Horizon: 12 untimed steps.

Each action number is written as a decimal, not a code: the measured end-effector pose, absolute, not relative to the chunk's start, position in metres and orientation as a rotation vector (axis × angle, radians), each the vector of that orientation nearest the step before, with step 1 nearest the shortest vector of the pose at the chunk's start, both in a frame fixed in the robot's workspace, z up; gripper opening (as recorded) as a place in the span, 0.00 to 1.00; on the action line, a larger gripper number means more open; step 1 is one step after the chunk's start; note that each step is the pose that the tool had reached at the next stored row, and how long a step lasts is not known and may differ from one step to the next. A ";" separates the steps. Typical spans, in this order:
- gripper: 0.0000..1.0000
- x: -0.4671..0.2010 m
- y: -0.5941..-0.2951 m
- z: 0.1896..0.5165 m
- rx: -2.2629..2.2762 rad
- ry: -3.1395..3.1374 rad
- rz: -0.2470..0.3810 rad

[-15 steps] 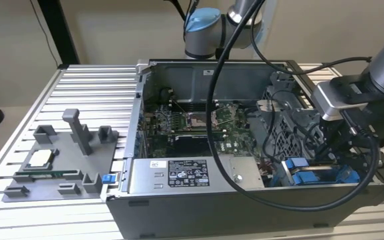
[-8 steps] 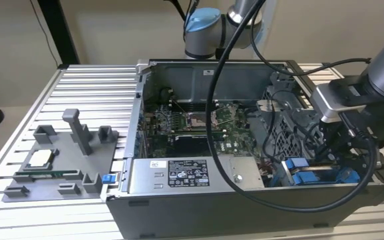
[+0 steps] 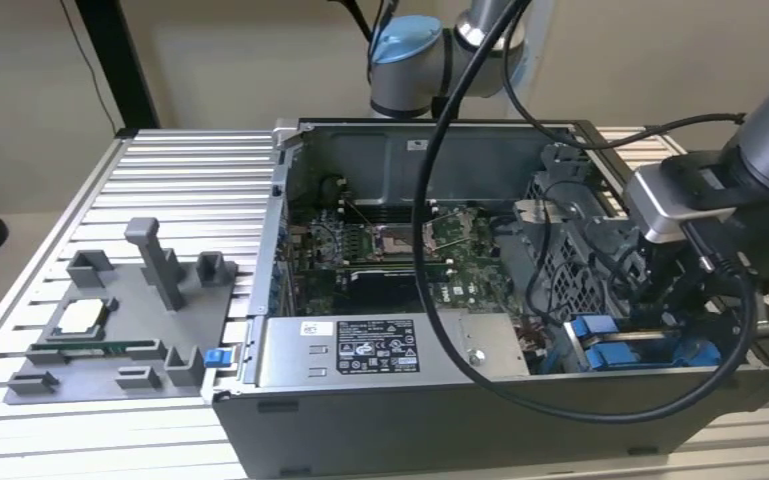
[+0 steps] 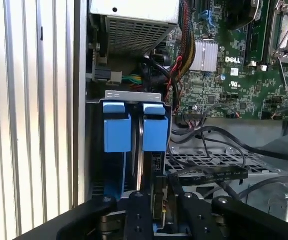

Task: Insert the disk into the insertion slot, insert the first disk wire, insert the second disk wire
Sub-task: 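Insert the second disk wire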

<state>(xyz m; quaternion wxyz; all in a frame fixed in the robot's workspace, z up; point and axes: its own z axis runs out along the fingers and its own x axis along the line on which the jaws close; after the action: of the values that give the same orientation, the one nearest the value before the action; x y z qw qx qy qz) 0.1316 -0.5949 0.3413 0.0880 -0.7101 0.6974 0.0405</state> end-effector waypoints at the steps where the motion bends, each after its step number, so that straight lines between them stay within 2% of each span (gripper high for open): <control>1: 1.00 0.132 -0.595 0.346 -2.114 2.076 0.121; 12: 1.00 0.132 -0.595 0.387 -2.114 2.076 0.121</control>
<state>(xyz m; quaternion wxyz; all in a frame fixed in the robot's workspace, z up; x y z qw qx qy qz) 0.1316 -0.5949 0.3873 0.0880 -0.7101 0.6974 0.0407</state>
